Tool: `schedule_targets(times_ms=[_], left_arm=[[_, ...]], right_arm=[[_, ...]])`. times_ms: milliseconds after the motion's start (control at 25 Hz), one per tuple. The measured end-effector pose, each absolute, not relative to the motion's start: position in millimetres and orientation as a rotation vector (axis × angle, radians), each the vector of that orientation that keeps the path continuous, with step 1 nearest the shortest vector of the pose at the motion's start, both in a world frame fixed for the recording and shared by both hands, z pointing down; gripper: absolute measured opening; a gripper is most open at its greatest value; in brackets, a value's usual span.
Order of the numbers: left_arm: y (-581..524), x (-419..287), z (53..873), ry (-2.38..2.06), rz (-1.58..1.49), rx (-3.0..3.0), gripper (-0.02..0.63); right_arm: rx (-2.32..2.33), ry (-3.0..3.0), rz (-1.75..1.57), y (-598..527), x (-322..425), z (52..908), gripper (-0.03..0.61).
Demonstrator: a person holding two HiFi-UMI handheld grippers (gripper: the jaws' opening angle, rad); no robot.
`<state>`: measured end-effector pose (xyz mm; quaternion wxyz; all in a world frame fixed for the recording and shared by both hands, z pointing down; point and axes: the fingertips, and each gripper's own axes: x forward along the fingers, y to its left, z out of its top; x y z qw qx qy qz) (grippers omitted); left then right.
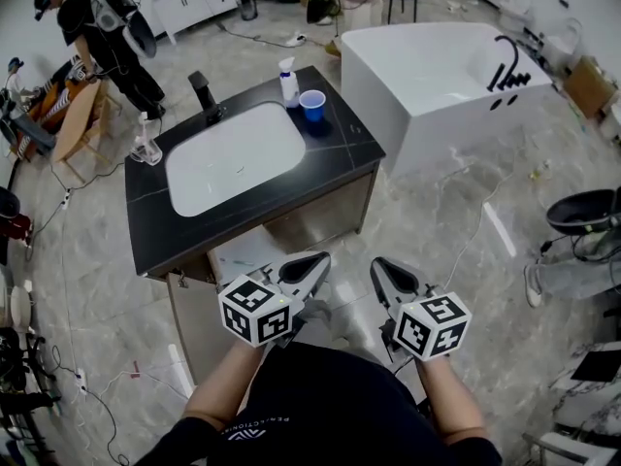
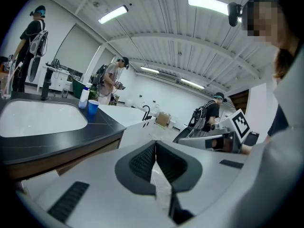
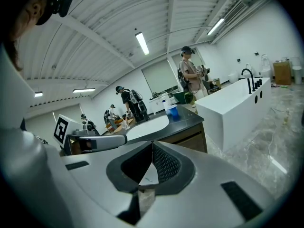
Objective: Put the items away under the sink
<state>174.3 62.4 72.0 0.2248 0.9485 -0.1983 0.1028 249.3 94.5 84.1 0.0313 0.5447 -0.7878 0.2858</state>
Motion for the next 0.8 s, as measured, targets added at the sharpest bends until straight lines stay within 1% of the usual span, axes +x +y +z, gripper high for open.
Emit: schedule_targets(times_ms=[800], left_arm=[[-63,181,79,-0.590,0.284,2.588,0.009]], right_arm=[[1.602,-2.421,0.920,-34,249,88,0.035]])
